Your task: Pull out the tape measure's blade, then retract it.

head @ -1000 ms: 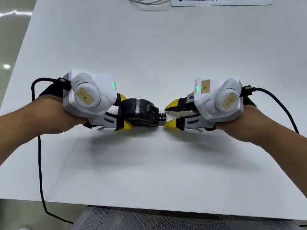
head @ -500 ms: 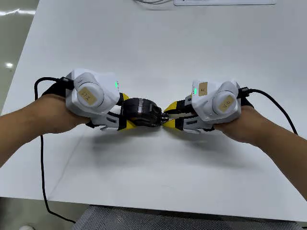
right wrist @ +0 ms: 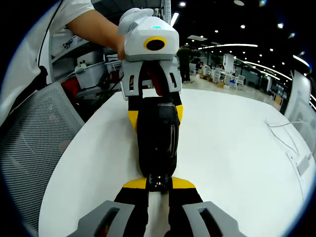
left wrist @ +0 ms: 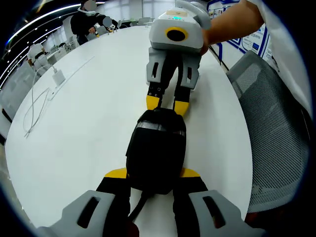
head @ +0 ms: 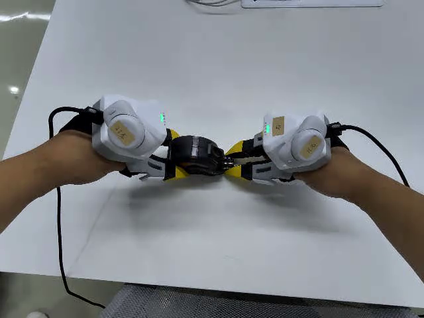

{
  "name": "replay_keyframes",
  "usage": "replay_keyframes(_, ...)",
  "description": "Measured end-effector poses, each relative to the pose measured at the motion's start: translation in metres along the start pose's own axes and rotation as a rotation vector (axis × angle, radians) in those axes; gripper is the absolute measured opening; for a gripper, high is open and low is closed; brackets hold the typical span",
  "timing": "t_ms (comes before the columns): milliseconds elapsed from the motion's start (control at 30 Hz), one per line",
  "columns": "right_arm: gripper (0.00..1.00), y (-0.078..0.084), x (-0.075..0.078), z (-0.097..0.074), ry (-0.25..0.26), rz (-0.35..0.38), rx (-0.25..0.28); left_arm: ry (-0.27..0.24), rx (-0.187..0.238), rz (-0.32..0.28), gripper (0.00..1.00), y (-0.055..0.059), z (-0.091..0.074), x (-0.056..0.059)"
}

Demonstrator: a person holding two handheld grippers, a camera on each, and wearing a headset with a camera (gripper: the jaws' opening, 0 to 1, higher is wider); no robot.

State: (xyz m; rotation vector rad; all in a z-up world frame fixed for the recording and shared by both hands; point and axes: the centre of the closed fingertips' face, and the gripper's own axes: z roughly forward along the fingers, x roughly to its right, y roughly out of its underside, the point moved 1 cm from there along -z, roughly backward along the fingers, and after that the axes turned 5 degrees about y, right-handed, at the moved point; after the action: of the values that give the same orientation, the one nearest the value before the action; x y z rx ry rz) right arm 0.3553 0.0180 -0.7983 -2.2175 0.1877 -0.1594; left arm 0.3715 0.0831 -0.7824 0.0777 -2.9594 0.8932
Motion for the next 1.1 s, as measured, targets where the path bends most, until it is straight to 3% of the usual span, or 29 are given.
replay_keyframes(1100, 0.09, 0.0025, -0.0005, -0.009, 0.003, 0.003, -0.031, 0.009, -0.012, 0.028, 0.28, -0.0007, 0.0005, 0.0001)
